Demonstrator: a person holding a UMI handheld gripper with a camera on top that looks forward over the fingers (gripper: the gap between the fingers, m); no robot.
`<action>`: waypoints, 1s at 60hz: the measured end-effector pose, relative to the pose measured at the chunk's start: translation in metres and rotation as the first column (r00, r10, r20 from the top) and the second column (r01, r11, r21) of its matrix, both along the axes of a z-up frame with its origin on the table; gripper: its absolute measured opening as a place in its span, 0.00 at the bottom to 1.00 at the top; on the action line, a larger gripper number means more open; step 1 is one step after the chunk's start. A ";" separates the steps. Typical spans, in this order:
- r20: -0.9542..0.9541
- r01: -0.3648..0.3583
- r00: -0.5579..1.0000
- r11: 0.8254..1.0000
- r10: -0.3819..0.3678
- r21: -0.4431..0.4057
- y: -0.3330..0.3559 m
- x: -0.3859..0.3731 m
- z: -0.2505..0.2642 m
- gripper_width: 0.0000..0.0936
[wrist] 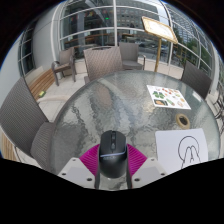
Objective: Arrange mouse
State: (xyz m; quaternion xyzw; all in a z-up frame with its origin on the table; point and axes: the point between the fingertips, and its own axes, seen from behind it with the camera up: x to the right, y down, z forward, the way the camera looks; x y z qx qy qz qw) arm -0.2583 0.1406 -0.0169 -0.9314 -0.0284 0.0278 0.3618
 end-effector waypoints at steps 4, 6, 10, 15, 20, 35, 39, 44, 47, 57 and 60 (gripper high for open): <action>0.003 0.001 1.000 1.000 -0.001 -0.002 -0.001 0.000 0.000 0.35; 0.002 -0.005 1.000 1.000 0.005 -0.004 0.000 -0.001 0.001 0.30; 0.005 -0.031 0.999 0.999 0.032 -0.035 -0.002 -0.001 0.001 0.30; 0.000 -0.069 0.998 0.998 0.069 -0.009 0.002 0.000 0.033 0.30; -0.017 -0.072 0.997 0.992 0.074 0.102 0.011 0.017 0.114 0.30; 0.034 -0.003 0.999 0.928 -0.010 0.373 0.014 0.158 0.299 0.30; 0.049 0.034 0.997 0.927 -0.056 0.375 0.000 0.205 0.294 0.30; 0.026 0.072 0.996 0.953 -0.083 0.295 -0.010 0.242 0.241 0.30; 0.037 0.079 0.995 0.972 -0.089 0.223 -0.019 0.260 0.200 0.30; 0.039 0.063 0.997 0.998 -0.064 0.009 -0.052 0.267 0.068 0.30; 0.031 0.057 0.998 0.998 -0.056 -0.028 -0.051 0.267 0.040 0.30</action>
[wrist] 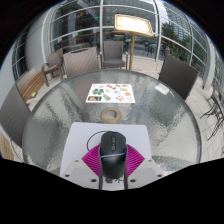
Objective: Arrange mouse
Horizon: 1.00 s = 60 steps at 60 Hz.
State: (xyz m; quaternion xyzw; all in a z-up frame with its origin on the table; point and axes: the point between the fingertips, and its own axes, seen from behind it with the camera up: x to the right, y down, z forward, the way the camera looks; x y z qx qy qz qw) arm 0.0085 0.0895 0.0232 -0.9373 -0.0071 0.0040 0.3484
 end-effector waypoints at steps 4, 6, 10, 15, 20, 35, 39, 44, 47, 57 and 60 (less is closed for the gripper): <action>-0.028 0.004 1.000 0.999 -0.005 -0.034 -0.003 -0.008 -0.026 0.30; -0.037 0.003 0.999 0.999 -0.005 -0.042 -0.007 -0.012 -0.035 0.31; -0.032 0.013 0.999 1.000 -0.014 -0.015 -0.002 -0.013 -0.038 0.36; -0.024 0.015 1.000 1.000 -0.016 -0.023 0.000 -0.012 -0.042 0.43; -0.024 0.008 1.000 0.999 -0.009 -0.040 -0.001 -0.013 -0.042 0.50; -0.013 -0.006 1.000 0.999 0.006 0.039 0.000 -0.022 0.039 0.93; -0.010 0.006 1.000 0.996 -0.005 0.087 -0.008 -0.026 0.077 0.93; -0.005 0.019 1.000 0.990 -0.019 0.140 -0.025 -0.028 0.120 0.93; -0.004 0.025 1.000 0.986 -0.025 0.165 -0.040 -0.031 0.141 0.93; -0.005 0.041 0.999 0.977 -0.041 0.208 -0.110 -0.034 0.184 0.93; 0.002 0.049 0.999 0.977 -0.050 0.209 -0.130 -0.034 0.189 0.93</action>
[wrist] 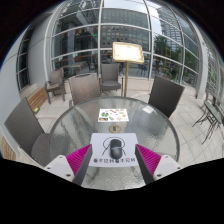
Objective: Arrange mouse
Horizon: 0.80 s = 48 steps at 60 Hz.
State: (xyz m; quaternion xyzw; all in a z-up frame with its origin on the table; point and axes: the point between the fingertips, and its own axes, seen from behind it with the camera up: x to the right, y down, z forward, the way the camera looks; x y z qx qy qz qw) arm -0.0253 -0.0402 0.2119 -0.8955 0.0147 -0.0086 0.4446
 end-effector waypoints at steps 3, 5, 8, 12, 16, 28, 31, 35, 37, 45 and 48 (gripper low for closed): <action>-0.001 0.014 1.000 1.000 -0.014 0.009 -0.021 -0.001 0.005 0.93; -0.005 0.020 1.000 1.000 -0.020 0.016 -0.032 -0.002 0.007 0.93; -0.008 0.014 1.000 1.000 -0.014 0.022 -0.051 -0.006 0.008 0.93; 0.006 0.007 1.000 1.000 -0.007 0.017 -0.070 -0.008 0.005 0.93; 0.030 0.008 1.000 1.000 -0.008 -0.001 -0.092 -0.009 0.002 0.93; 0.057 0.021 0.998 0.999 -0.019 -0.036 -0.123 -0.011 -0.009 0.92; 0.063 0.020 0.998 0.999 -0.017 -0.041 -0.127 -0.011 -0.009 0.92; 0.063 0.022 0.998 0.999 -0.019 -0.038 -0.130 -0.012 -0.011 0.92; 0.062 0.024 0.998 0.999 -0.022 -0.037 -0.131 -0.012 -0.011 0.92; 0.044 0.028 0.999 1.000 -0.028 -0.008 -0.131 -0.016 -0.003 0.92; 0.035 0.031 0.999 1.000 -0.030 -0.001 -0.130 -0.018 0.000 0.93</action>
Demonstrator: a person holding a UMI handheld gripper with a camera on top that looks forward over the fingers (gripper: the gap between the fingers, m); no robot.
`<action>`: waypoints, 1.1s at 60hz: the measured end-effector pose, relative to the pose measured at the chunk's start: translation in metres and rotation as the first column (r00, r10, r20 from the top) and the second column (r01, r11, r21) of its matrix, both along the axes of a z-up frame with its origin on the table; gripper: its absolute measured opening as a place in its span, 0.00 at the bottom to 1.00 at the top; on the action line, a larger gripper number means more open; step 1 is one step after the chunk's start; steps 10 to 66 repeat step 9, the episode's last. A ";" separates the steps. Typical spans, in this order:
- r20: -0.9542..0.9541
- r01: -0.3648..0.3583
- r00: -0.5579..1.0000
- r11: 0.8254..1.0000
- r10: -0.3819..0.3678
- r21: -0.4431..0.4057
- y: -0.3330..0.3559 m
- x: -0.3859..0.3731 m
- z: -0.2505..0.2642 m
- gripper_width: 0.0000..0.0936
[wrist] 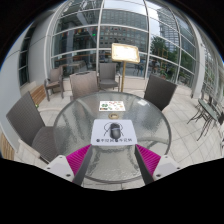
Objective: Arrange mouse
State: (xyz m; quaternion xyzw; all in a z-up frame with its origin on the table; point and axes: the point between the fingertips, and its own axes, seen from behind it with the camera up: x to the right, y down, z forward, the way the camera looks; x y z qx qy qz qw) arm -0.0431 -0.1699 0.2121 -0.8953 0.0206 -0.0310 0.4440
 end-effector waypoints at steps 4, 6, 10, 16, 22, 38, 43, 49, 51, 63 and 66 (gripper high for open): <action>-0.006 0.001 1.000 1.000 -0.001 0.009 0.003 -0.003 0.004 0.92; -0.010 0.003 1.000 1.000 -0.003 0.011 0.003 -0.004 0.005 0.92; -0.013 0.001 1.000 1.000 -0.001 0.014 0.004 -0.005 0.005 0.92; -0.013 0.001 1.000 1.000 -0.001 0.014 0.004 -0.005 0.005 0.92; -0.013 0.001 1.000 1.000 -0.001 0.014 0.004 -0.005 0.005 0.92; -0.013 0.001 1.000 1.000 -0.001 0.014 0.004 -0.005 0.005 0.92; -0.013 0.001 1.000 1.000 -0.001 0.014 0.004 -0.005 0.005 0.92; -0.013 0.001 1.000 1.000 -0.001 0.014 0.004 -0.005 0.005 0.92; -0.013 0.001 1.000 1.000 -0.001 0.014 0.004 -0.005 0.005 0.92; -0.013 0.001 1.000 1.000 -0.001 0.014 0.004 -0.005 0.005 0.92; -0.013 0.001 1.000 1.000 -0.001 0.014 0.004 -0.005 0.005 0.92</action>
